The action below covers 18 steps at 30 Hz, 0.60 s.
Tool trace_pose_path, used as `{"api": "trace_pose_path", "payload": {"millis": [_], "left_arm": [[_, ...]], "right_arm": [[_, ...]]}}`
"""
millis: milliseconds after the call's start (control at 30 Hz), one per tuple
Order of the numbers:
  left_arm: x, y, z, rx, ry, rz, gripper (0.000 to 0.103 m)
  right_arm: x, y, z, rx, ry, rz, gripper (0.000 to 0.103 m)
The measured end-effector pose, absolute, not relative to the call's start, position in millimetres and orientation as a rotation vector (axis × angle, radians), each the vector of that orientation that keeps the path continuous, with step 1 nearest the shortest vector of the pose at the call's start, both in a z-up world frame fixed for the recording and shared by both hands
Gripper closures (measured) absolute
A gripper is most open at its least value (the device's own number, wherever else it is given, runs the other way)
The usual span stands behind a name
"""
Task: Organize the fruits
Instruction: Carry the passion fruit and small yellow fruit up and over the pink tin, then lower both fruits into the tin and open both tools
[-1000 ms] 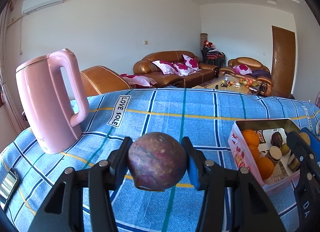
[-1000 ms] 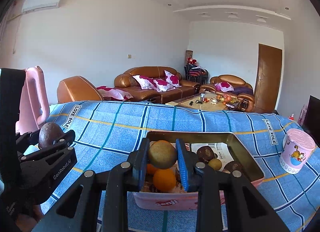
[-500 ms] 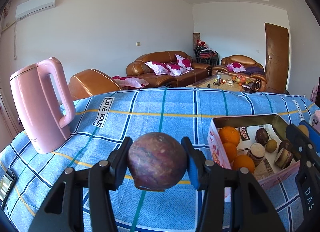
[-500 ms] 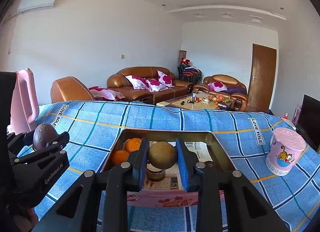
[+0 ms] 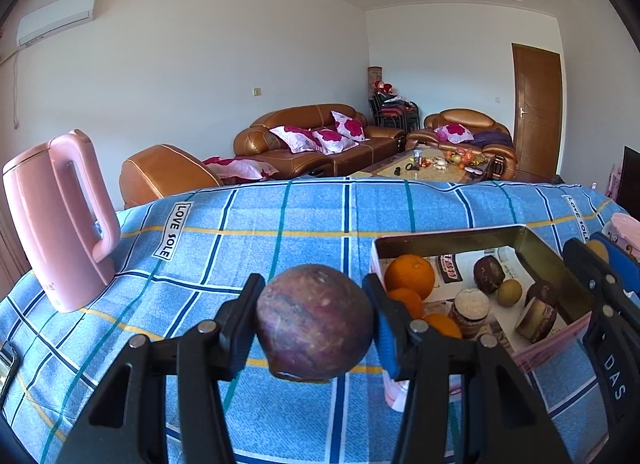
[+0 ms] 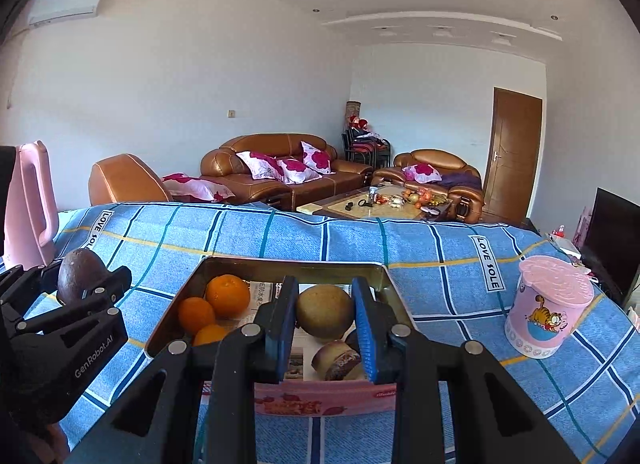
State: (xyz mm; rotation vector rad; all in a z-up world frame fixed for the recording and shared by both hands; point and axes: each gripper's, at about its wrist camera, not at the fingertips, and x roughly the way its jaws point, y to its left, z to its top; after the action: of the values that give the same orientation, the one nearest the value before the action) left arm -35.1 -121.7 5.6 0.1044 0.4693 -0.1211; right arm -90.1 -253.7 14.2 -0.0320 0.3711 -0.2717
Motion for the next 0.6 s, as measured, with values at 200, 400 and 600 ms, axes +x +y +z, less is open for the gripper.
{"api": "trace_pose_path", "payload": {"millis": [200,400,600], "left_arm": [[-37,-137,6,0.11,0.46,-0.154,0.051],[-35,-151,6,0.115,0.464,-0.183,0.051],[-30,-165,6,0.123,0.471,-0.218,0.051]], "right_arm": [[-90,-270,14,-0.027,0.37,-0.303,0.074],[-89,-282,15,-0.023,0.373,-0.327,0.074],[-86,-294,15,-0.016,0.376,-0.356,0.074]]}}
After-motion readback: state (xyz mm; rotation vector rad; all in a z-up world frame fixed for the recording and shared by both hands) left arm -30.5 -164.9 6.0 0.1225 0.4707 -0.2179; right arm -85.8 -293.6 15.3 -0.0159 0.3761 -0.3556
